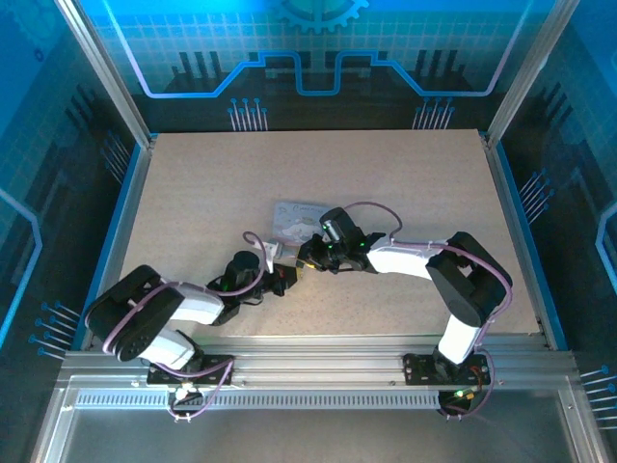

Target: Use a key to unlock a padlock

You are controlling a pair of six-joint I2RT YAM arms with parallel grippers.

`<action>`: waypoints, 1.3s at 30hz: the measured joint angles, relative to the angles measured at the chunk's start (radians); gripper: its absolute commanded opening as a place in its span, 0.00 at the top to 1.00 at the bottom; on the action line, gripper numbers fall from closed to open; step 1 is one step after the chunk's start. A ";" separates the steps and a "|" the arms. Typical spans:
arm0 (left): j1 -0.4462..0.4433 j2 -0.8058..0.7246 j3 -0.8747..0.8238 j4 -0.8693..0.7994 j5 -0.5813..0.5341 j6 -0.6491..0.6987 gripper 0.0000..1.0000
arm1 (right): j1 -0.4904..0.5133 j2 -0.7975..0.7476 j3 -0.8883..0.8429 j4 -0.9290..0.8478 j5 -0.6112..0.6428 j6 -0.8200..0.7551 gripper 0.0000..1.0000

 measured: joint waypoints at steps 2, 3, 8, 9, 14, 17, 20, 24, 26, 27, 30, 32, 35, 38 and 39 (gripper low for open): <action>-0.024 -0.032 0.019 -0.076 -0.048 0.047 1.00 | 0.000 -0.002 -0.002 -0.002 0.000 0.003 1.00; -0.038 -0.048 0.029 -0.117 -0.075 0.072 1.00 | 0.000 -0.003 -0.002 -0.003 0.000 0.004 1.00; -0.100 -0.099 0.076 -0.273 -0.201 0.190 1.00 | 0.000 -0.007 -0.002 -0.011 -0.002 0.011 1.00; -0.114 -0.103 0.085 -0.294 -0.227 0.213 1.00 | 0.000 -0.008 -0.002 -0.014 -0.002 0.011 1.00; -0.184 -0.108 0.119 -0.375 -0.352 0.323 1.00 | 0.001 -0.013 -0.002 -0.033 -0.003 0.010 1.00; -0.235 -0.106 0.139 -0.415 -0.441 0.390 1.00 | 0.002 -0.016 -0.001 -0.045 -0.003 0.010 1.00; -0.286 -0.082 0.162 -0.439 -0.536 0.450 1.00 | 0.002 -0.017 0.004 -0.063 -0.001 0.006 1.00; -0.352 -0.034 0.188 -0.449 -0.660 0.517 1.00 | 0.002 -0.017 0.012 -0.090 0.006 -0.003 1.00; -0.377 -0.002 0.206 -0.449 -0.727 0.517 1.00 | -0.002 -0.018 0.014 -0.105 0.012 -0.009 1.00; -0.388 0.015 0.217 -0.449 -0.758 0.517 1.00 | -0.006 -0.018 0.015 -0.108 0.014 -0.011 1.00; -0.429 0.076 0.263 -0.466 -0.838 0.541 1.00 | -0.013 -0.018 0.021 -0.127 0.026 -0.013 1.00; -0.456 0.109 0.288 -0.486 -0.890 0.556 1.00 | -0.011 -0.020 0.023 -0.147 0.037 -0.024 1.00; -0.470 0.123 0.299 -0.501 -0.924 0.558 1.00 | -0.011 -0.020 0.026 -0.156 0.042 -0.028 1.00; -0.469 0.113 0.296 -0.505 -0.912 0.523 1.00 | -0.011 -0.020 0.027 -0.159 0.041 -0.028 0.98; -0.466 0.102 0.289 -0.504 -0.898 0.506 1.00 | -0.010 -0.021 0.028 -0.162 0.039 -0.028 0.93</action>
